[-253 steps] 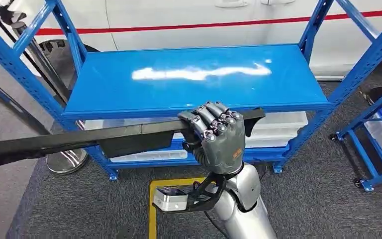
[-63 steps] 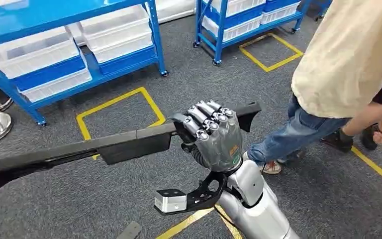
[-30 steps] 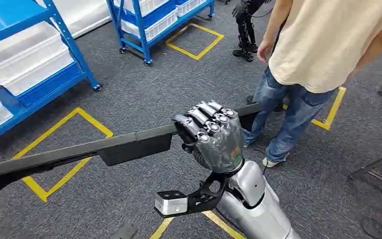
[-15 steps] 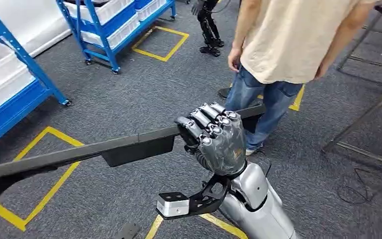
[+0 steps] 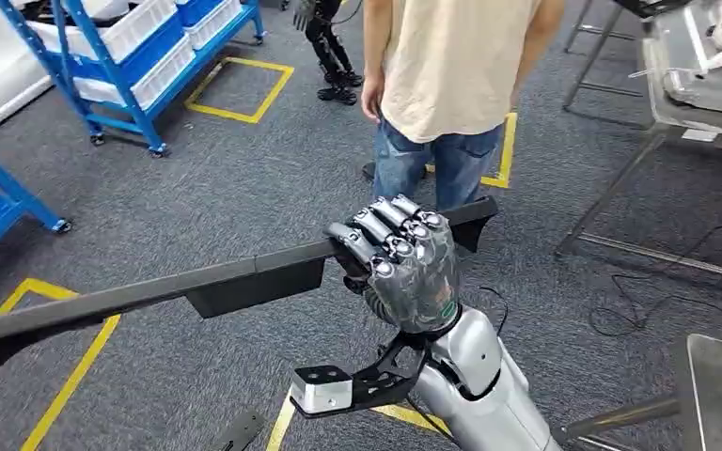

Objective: Take the parts from the cabinet and place them on the table.

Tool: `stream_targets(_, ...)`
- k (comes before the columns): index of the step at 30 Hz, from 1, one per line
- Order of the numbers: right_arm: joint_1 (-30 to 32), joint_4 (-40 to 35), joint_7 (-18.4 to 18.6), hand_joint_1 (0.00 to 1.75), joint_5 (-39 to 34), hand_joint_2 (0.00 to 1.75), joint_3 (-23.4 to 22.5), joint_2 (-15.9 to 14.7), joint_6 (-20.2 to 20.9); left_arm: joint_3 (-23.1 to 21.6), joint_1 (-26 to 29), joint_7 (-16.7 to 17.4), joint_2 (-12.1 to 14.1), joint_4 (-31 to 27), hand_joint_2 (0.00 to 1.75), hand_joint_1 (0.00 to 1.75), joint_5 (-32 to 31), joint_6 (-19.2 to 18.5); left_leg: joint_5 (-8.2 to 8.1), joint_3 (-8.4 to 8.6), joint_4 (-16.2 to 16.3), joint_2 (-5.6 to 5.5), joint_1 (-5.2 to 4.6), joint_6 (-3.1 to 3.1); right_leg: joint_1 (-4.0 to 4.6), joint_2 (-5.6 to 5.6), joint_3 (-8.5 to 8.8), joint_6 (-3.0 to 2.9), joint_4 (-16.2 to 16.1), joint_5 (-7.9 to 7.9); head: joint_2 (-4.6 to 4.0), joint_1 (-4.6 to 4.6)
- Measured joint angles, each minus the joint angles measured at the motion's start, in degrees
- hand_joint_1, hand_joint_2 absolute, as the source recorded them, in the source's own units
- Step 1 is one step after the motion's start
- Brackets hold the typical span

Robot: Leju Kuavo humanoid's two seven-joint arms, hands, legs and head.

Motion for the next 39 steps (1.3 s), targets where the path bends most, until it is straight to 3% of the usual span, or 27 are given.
stream_targets(1, -0.07, 0.04, -0.24, 1.75, -0.22, 1.75, -0.28, 0.0, 0.0, 0.0, -0.07, 0.02, -0.02, 0.0, 1.75, 0.0, -0.04, 0.11, 0.18, 0.01, -0.17, 0.73, -0.05, 0.37, -0.07, -2.44, -1.32, 0.12, 2.73, -2.11, 0.0, 0.11)
stream_targets(2, -0.07, 0.02, -0.35, 1.75, -0.37, 1.75, -0.46, 0.0, 0.0, 0.0, 0.04, 0.11, -0.02, 0.0, 1.75, 0.0, -0.07, 0.11, 0.16, -0.08, -0.13, 1.49, -0.17, 0.42, -0.23, -3.31, -3.11, 0.27, 6.65, -4.28, 0.0, 0.13)
stream_targets(4, 0.24, 0.15, -0.55, 1.75, -0.61, 1.75, -0.9, -0.02, 0.0, 0.0, 0.51, 0.22, 0.0, 0.0, 1.75, 0.0, -0.02, 0.2, 0.02, -0.27, 0.06, 3.18, -0.23, 0.47, -0.33, -3.81, -6.27, 0.53, 13.59, -6.96, 0.0, 0.13)
stream_targets(5, 0.36, 0.24, -0.66, 1.75, -0.81, 1.75, -1.07, -0.07, 0.0, 0.0, 0.66, 0.09, 0.0, 0.0, 1.75, 0.0, 0.04, 0.24, -0.02, -0.39, 0.17, 4.08, -0.23, 0.43, -0.42, -3.99, -6.58, 0.73, 14.43, -6.56, 0.0, 0.13)
stream_targets(6, 0.4, 0.33, -0.65, 1.75, -0.96, 1.75, -1.11, -0.09, 0.0, 0.0, 0.72, -0.13, -0.02, 0.0, 1.75, 0.0, 0.11, 0.24, -0.13, -0.45, 0.33, 4.82, -0.23, 0.37, -0.54, -4.2, -5.44, 0.81, 12.45, -4.94, 0.0, 0.13)
stream_targets(8, 0.33, 0.37, -0.68, 1.75, -1.03, 1.75, -1.11, -0.07, 0.0, 0.0, 0.7, -0.5, -0.04, 0.0, 1.75, 0.0, 0.33, 0.33, -0.58, -0.41, 0.85, 6.04, -0.22, -0.01, -0.58, -5.94, -0.08, 0.64, 3.48, -0.69, 0.0, 0.13)
stream_targets(9, 0.29, 0.37, -0.68, 1.75, -1.03, 1.75, -1.11, -0.07, 0.0, 0.0, 0.7, -0.68, -0.04, 0.0, 1.75, 0.0, 0.44, 0.37, -0.88, -0.41, 1.28, 6.57, -0.27, -0.37, -0.43, -8.13, 1.86, 0.42, -0.47, -0.61, 0.0, 0.13)
stream_targets(10, 0.32, 0.42, -0.68, 1.75, -1.03, 1.75, -1.09, 0.02, 0.0, 0.04, 0.68, -0.72, 0.02, 0.0, 1.75, 0.0, 0.53, 0.42, -1.25, -0.64, 1.71, 6.88, -0.83, -0.88, 0.18, -8.88, 1.96, -0.09, -0.67, -0.85, 0.0, 0.07)
stream_targets(13, 0.35, 0.48, -0.61, 1.75, -1.03, 1.75, -1.07, 0.07, 0.0, 0.07, 0.78, -0.83, 0.11, 0.0, 1.75, 0.0, 0.61, 0.44, -1.26, -0.24, 1.51, 8.36, -0.72, -1.7, 0.45, -6.67, 1.47, -0.89, -0.51, -0.73, 0.0, 0.13)
stream_targets(14, 0.33, 0.48, -0.61, 1.75, -1.03, 1.75, -1.07, 0.07, 0.0, 0.07, 0.73, -0.9, 0.11, 0.0, 1.75, 0.0, 0.61, 0.44, -1.47, -0.11, 1.58, 8.89, -0.72, -2.03, 0.0, -6.05, 1.61, -1.34, -0.9, -0.45, 0.0, 0.08)
stream_targets(16, 0.25, 0.52, -0.63, 1.75, -0.96, 1.75, -1.07, 0.24, 0.02, 0.09, 0.72, -1.03, 0.28, 0.0, 1.75, 0.0, 0.66, 0.44, -4.37, -1.27, 4.72, 4.46, -0.22, -2.56, -0.33, -5.1, 1.65, -1.96, -1.13, -0.13, 0.0, 0.04)
stream_targets(17, 0.26, 0.57, -0.63, 1.75, -0.96, 1.75, -1.07, 0.44, 0.02, 0.11, 0.83, -1.03, 0.39, 0.0, 1.75, 0.0, 0.68, 0.42, -6.68, -3.06, 8.69, 3.38, -0.12, -2.71, -0.33, -4.5, 1.56, -2.14, -1.12, -0.01, 0.0, 0.07)
stream_targets(19, 0.35, 0.68, -0.61, 1.75, -0.96, 1.75, -1.07, 0.55, 0.02, 0.15, 1.22, -1.05, 0.55, 0.0, 1.75, 0.0, 0.77, 0.41, -10.23, -7.39, 17.77, 2.56, -0.12, -2.98, -0.15, -2.99, 1.33, -2.33, -1.07, 0.11, 0.0, 0.09)
stream_targets(20, 0.47, 0.81, -0.61, 1.75, -0.94, 1.75, -1.07, 0.55, 0.02, 0.17, 1.43, -1.09, 0.55, 0.0, 1.75, 0.0, 0.77, 0.41, -9.94, -8.27, 19.38, 2.53, -0.12, -2.99, -0.09, -2.19, 1.31, -2.32, -1.03, 0.13, 0.0, 0.09)
stream_targets(21, 0.6, 0.9, -0.61, 1.75, -0.94, 1.75, -1.07, 0.55, 0.02, 0.2, 1.52, -1.14, 0.55, 0.0, 1.75, 0.0, 0.76, 0.42, -8.42, -7.8, 18.07, 2.46, -0.13, -2.83, -0.07, -1.41, 1.32, -2.31, -0.94, 0.13, 0.0, 0.07)
stream_targets(23, 0.59, 0.9, -0.61, 1.75, -0.94, 1.75, -1.07, 0.55, 0.02, 0.22, 1.45, -1.2, 0.55, 0.0, 1.75, 0.0, 0.79, 0.42, -3.17, -3.96, 9.52, 1.67, -0.14, -2.25, -0.05, 0.12, 1.4, -2.29, -0.72, 0.13, 0.0, 0.06)
stream_targets(24, 0.58, 0.9, -0.61, 1.75, -0.94, 1.75, -1.07, 0.57, 0.02, 0.24, 1.44, -1.22, 0.57, 0.0, 1.75, 0.0, 0.79, 0.42, -0.95, -1.77, 4.75, -0.28, -0.14, -1.82, -0.06, 0.71, 1.4, -2.22, -0.68, 0.17, 0.0, 0.09)
stream_targets(25, 0.56, 0.9, -0.61, 1.75, -0.94, 1.75, -1.07, 0.57, 0.02, 0.35, 1.44, -1.22, 0.85, 0.0, 1.75, 0.0, 0.81, 0.41, -1.55, -1.0, 2.75, -3.09, 0.05, -1.32, 0.11, 1.19, 1.18, -1.9, -0.58, 0.3, 0.0, 0.13)
stream_targets(28, 0.63, 0.92, -0.55, 1.75, -0.94, 1.75, -1.07, 0.59, 0.02, 0.5, 1.51, -1.27, 0.85, 0.0, 1.75, 0.0, 0.92, 0.41, -1.37, -0.75, 2.08, -1.83, -0.37, -1.17, -0.6, 3.1, 0.46, -0.68, -0.94, 1.05, 0.0, 0.04)
stream_targets(29, 0.64, 0.9, -0.55, 1.75, -0.94, 1.75, -1.07, 0.59, 0.02, 0.5, 1.43, -1.29, 0.85, 0.0, 1.75, 0.0, 0.92, 0.41, -1.01, -0.58, 1.55, -1.1, -0.36, -0.76, -0.51, 3.86, 0.42, -0.19, -1.24, 1.33, 0.0, 0.09)
stream_targets(30, 0.7, 0.9, -0.55, 1.75, -0.94, 1.75, -1.07, 0.59, 0.0, 0.5, 1.35, -1.36, 0.76, 0.0, 1.75, 0.0, 0.92, 0.42, -0.35, -0.3, 0.6, -0.05, 0.53, -0.3, -0.42, 2.95, 0.35, -0.03, -0.85, 1.0, 0.0, 0.06)
stream_targets(31, 0.63, 0.83, -0.52, 1.75, -0.96, 1.75, -1.07, 0.55, 0.0, 0.52, 1.21, -1.44, 0.79, 0.0, 1.75, 0.0, 0.98, 0.46, -0.1, -0.14, 0.18, 0.44, 0.3, -0.03, 0.12, -0.39, -0.27, 0.18, 0.41, -0.24, 0.0, 0.22)
stream_targets(32, 0.54, 0.83, -0.52, 1.75, -0.96, 1.75, -1.07, 0.57, 0.0, 0.55, 1.18, -1.64, 0.76, 0.0, 1.75, 0.0, 1.05, 0.55, -0.04, -0.22, 0.13, 1.2, 0.16, 0.09, 0.09, -2.3, -1.97, 0.3, 3.9, -2.71, 0.0, 0.31)
stream_targets(34, 0.71, 0.9, -0.5, 1.75, -0.98, 1.75, -1.07, 0.52, 0.0, 0.68, 1.62, -1.73, 0.76, 0.0, 1.75, 0.0, 1.18, 0.88, -0.08, -0.3, 0.22, 2.79, 0.03, 0.22, -0.14, -3.53, -5.66, 0.56, 12.14, -6.56, 0.0, 0.33)
stream_targets(35, 0.88, 0.9, -0.5, 1.75, -1.05, 1.75, -1.07, 0.44, 0.0, 0.74, 1.89, -1.77, 0.79, 0.0, 1.75, 0.0, 1.22, 1.14, -0.13, -0.4, 0.31, 3.76, 0.03, 0.25, -0.24, -3.79, -6.87, 0.74, 14.88, -7.09, 0.0, 0.33)
stream_targets(37, 1.0, 0.9, -0.5, 1.75, -1.22, 1.75, -1.07, 0.31, 0.0, 0.87, 1.94, -1.95, 0.76, 0.0, 1.75, 0.0, 1.64, 1.38, -0.32, -0.48, 0.57, 5.25, 0.05, 0.12, -0.55, -4.32, -4.85, 0.94, 11.62, -4.25, 0.0, 0.33)
stream_targets(39, 0.99, 0.87, -0.61, 1.75, -1.24, 1.75, -1.07, 0.31, 0.0, 0.96, 1.83, -2.12, 0.63, 0.0, 1.75, 0.0, 1.77, 1.77, -0.81, -0.37, 1.06, 6.43, 0.07, -0.29, -0.66, -5.99, 0.63, 0.8, 2.31, -0.14, 0.0, 0.33)
